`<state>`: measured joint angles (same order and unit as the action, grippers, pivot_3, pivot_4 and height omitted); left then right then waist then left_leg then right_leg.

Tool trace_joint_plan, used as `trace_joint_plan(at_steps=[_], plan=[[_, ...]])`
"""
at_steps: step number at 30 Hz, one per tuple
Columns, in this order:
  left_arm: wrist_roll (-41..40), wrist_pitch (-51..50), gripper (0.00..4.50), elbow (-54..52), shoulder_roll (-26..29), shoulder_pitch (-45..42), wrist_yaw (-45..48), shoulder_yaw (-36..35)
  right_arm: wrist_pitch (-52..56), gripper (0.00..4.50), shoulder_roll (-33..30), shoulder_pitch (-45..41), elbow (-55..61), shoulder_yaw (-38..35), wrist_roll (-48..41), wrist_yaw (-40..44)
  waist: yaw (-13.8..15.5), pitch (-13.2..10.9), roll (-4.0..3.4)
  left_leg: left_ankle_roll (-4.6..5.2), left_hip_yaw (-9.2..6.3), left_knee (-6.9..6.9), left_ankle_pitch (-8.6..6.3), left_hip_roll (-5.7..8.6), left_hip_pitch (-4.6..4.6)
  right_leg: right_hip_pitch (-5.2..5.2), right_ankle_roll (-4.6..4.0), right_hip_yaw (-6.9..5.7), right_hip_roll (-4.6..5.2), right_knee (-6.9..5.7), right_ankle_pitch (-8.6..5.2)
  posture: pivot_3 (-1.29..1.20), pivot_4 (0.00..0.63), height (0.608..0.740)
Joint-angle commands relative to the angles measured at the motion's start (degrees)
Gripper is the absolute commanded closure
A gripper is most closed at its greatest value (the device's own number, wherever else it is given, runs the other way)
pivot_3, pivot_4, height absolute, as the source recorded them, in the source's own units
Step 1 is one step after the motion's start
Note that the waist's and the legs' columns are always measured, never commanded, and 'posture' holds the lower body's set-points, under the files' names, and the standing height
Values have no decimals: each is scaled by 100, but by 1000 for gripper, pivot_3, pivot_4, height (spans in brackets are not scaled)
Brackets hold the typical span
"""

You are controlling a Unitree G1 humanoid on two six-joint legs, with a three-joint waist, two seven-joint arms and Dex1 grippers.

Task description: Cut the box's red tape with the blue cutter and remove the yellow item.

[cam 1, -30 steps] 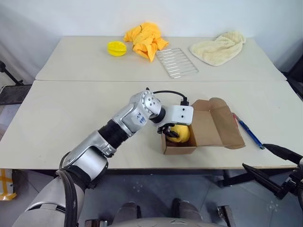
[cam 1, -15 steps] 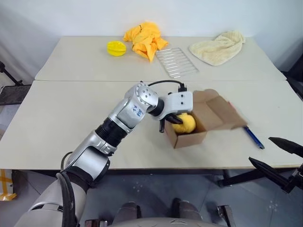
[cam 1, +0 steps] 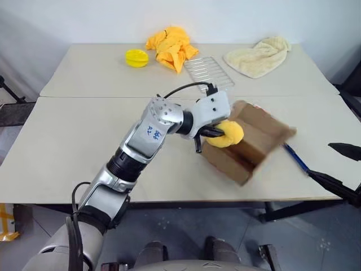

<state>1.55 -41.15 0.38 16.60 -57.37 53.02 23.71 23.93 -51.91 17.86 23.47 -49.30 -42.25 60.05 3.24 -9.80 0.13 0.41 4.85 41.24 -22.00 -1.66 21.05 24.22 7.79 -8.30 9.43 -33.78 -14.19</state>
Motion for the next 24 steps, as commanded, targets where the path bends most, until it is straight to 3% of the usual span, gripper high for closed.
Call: trace_joint_plan(at_steps=[1,8,14,17,24], plan=[[-63,-160,4355,-344,23,-82,-226,-246,25,0,-171,-165,-124,5,-107,210,5,0,1,0,0,3,0,0,2,0,1,0,0,0,1,0,150,740],[198,-624,4355,-85,-95,-130,-1940,-1400,-143,0,-495,-579,-795,271,-13,924,-27,-1,1,0,0,3,0,0,-1,-1,2,1,0,-1,1,0,150,740],[461,-1313,4355,-45,-72,58,-3095,-1960,133,0,-602,-1774,-1599,500,-631,1224,-25,-1,1,0,5,0,0,-1,-6,-1,5,4,0,-2,4,0,150,740],[526,-1883,4356,-218,-142,455,-3697,-2479,-55,0,-985,-2331,-2598,1185,-271,1975,-32,-1,2,1,14,2,0,1,-6,-1,11,10,0,4,7,0,150,740],[656,-2861,4356,-730,-53,940,-4333,-2726,-570,0,-1045,-4187,-4049,2563,398,2659,-114,-4,7,1,21,1,0,-1,-9,1,12,16,0,-2,7,0,150,740]])
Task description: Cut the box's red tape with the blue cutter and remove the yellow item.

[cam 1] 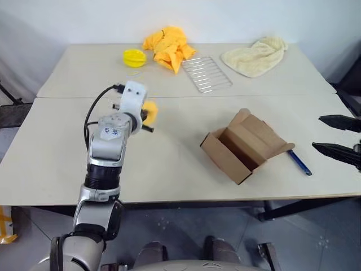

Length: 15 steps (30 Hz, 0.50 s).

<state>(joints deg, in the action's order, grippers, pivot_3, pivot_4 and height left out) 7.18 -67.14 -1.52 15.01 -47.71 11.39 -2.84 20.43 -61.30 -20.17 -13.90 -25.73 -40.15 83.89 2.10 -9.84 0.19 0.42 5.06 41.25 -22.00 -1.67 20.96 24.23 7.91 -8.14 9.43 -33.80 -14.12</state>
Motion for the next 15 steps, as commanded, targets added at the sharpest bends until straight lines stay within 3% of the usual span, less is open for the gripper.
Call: trace_joint_plan(at_steps=[1,8,15], plan=[[105,-394,4356,-644,128,13,-237,-93,-278,0,-86,-562,-472,334,272,346,4,0,0,0,0,0,0,0,0,0,0,0,0,2,0,0,150,740],[288,-1250,2129,-1380,614,182,-582,-205,-582,0,75,-1472,-1339,978,684,747,-65,0,0,-2,3,-3,-1,-1,0,0,1,0,0,4,0,0,150,740],[-223,-1680,67,-2000,1225,162,-6,-137,-803,0,94,-1907,-1826,1320,780,861,-62,0,0,-4,4,-3,-2,-2,2,5,1,3,0,4,0,0,150,740]])
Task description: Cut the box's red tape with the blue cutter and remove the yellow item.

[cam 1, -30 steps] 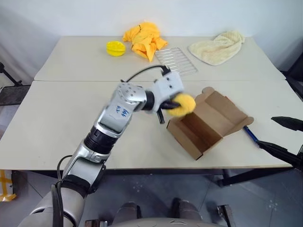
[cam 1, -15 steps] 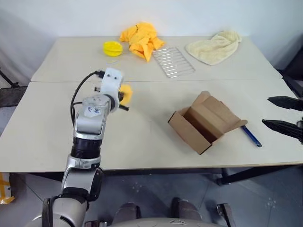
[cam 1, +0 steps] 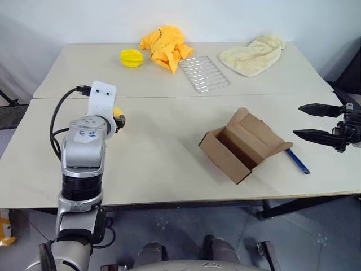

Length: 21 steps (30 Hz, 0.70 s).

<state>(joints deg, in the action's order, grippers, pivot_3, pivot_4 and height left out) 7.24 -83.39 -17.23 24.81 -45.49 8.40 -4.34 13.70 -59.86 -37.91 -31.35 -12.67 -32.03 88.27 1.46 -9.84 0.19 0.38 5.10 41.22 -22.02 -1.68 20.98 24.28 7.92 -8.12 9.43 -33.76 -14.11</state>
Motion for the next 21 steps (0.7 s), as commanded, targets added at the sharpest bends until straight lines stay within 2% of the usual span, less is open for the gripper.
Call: trace_joint_plan(at_steps=[1,3,5,8,10,14,18,21], plan=[[-365,-47,25,-563,445,10,486,-19,-162,0,-55,-165,-126,63,-46,423,-5,0,0,0,0,0,0,0,0,0,0,0,0,0,0,0,150,740],[-625,19,25,-744,754,146,827,-27,-223,0,-78,-190,-186,148,-86,423,-16,0,0,-1,1,1,0,-1,7,8,0,2,0,-1,0,0,150,740],[-1150,227,25,-1048,756,286,1371,-201,-274,0,-97,-182,-227,170,-116,423,-17,0,-1,-2,4,-2,0,-1,4,10,0,6,0,-2,0,0,150,740],[-2166,547,25,-1726,406,627,2246,-653,-312,0,-147,-101,-229,139,-143,423,12,-1,0,-3,4,6,-1,-2,11,11,0,8,1,-2,0,0,150,740],[-2500,1013,25,-1925,270,960,2517,-763,-353,0,-168,-12,-221,131,-128,423,-6,0,0,-4,3,10,-2,-2,13,11,0,8,1,-2,0,0,150,740],[-3496,2216,25,-2397,123,2174,3613,-1088,-601,0,-369,615,-86,152,-24,423,-22,4,-7,-6,8,3,-2,-5,6,13,-1,12,0,-5,0,0,150,740],[-3472,3595,25,-1532,875,3312,4706,-1160,-961,0,-473,1286,-160,-125,149,339,-28,2,-11,-7,17,7,-3,-4,5,21,-2,17,0,-11,-1,0,150,740],[-3499,4352,25,-876,1220,3724,5201,-1213,-1257,0,-471,1653,-316,-362,292,117,-14,4,-23,-5,25,9,-2,-4,-6,16,-11,26,-1,-13,3,0,150,740]])
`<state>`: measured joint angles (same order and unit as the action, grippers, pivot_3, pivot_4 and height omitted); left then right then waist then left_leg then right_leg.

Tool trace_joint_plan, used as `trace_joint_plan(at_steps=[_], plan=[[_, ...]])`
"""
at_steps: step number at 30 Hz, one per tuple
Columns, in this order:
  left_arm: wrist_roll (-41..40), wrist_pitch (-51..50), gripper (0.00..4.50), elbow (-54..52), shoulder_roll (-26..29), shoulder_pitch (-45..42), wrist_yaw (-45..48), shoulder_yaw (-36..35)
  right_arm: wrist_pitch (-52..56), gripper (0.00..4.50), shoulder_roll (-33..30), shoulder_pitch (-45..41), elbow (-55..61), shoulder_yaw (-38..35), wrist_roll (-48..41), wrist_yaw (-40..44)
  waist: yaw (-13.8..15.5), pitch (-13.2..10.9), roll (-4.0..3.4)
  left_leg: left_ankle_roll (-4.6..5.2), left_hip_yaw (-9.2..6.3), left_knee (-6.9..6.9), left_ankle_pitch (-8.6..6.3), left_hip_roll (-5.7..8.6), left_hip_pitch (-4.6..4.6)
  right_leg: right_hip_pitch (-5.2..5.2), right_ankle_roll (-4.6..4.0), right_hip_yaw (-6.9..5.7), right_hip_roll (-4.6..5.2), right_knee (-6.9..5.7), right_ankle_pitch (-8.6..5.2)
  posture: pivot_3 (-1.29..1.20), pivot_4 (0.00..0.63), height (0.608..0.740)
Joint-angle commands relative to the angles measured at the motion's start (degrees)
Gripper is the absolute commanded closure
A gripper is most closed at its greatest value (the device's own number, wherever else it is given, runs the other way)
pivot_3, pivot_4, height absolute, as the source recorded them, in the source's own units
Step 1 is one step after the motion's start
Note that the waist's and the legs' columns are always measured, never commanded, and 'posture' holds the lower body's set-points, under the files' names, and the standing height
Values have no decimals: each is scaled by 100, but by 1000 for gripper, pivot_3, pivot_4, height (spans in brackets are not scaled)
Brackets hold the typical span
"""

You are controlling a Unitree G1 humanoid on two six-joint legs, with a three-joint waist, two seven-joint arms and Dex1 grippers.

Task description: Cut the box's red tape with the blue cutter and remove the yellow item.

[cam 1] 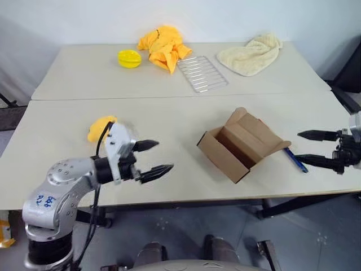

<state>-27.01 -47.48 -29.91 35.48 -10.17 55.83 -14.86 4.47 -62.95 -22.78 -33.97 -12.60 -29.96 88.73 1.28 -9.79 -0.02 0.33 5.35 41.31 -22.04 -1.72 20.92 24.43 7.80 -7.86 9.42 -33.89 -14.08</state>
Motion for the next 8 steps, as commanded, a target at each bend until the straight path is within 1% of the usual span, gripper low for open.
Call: trace_joint_plan(at_steps=[1,3,5,6,8], plan=[[-2,968,25,654,287,301,575,-117,-461,0,-123,336,-124,-503,139,-83,8,-1,-2,1,3,1,1,1,0,0,-3,3,0,2,2,0,150,740],[56,1238,25,1010,450,423,712,-51,-574,0,-45,647,-136,-725,183,-317,7,-1,-2,2,5,3,0,1,0,-1,-5,7,0,4,5,0,150,740],[41,1430,25,1256,495,420,743,20,-512,0,133,988,72,-1009,98,-638,6,-1,-2,2,6,-3,0,0,-1,-1,-5,6,0,5,5,0,150,740],[85,1584,25,1436,470,327,736,116,-409,0,340,1138,303,-1175,32,-1040,0,-1,-2,2,6,-4,0,0,-2,-1,-5,6,0,5,5,0,150,740],[134,1793,25,1658,448,203,714,255,-267,0,587,1285,602,-1363,-11,-1521,-7,-1,-2,2,7,-7,0,-1,-6,-1,-4,6,-1,4,5,0,150,740]])
